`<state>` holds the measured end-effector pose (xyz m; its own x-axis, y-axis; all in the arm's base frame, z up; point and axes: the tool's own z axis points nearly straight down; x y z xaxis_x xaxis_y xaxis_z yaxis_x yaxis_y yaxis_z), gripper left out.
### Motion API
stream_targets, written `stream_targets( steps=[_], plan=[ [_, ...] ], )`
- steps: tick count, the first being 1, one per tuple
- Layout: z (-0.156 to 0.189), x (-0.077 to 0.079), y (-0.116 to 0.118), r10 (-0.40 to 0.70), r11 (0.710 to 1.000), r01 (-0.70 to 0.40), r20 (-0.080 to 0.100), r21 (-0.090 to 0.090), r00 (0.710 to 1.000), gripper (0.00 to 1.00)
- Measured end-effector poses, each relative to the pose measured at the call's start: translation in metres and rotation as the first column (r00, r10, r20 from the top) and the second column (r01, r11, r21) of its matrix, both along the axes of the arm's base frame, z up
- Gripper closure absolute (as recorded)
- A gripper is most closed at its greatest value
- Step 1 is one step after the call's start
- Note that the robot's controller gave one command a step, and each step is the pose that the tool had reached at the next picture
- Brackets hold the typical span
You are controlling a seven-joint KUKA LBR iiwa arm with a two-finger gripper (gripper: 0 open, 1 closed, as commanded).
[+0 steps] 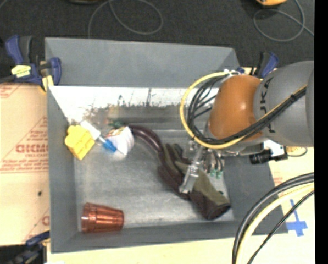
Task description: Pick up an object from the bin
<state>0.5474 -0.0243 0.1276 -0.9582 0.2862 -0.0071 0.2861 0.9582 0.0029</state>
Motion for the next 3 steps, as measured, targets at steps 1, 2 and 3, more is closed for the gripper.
stream_targets(
  steps=[1, 2, 3],
  plan=[
    [-0.041, -0.025, 0.001, -0.220, 0.975, 0.220, 0.002, 0.002, 0.975, 0.00],
    [-0.055, -0.017, -0.005, -0.278, 0.961, 0.278, 0.007, 0.002, 0.960, 1.00],
    [-0.055, -0.017, -0.005, -0.278, 0.961, 0.278, 0.007, 0.002, 0.961, 1.00]
  ],
)
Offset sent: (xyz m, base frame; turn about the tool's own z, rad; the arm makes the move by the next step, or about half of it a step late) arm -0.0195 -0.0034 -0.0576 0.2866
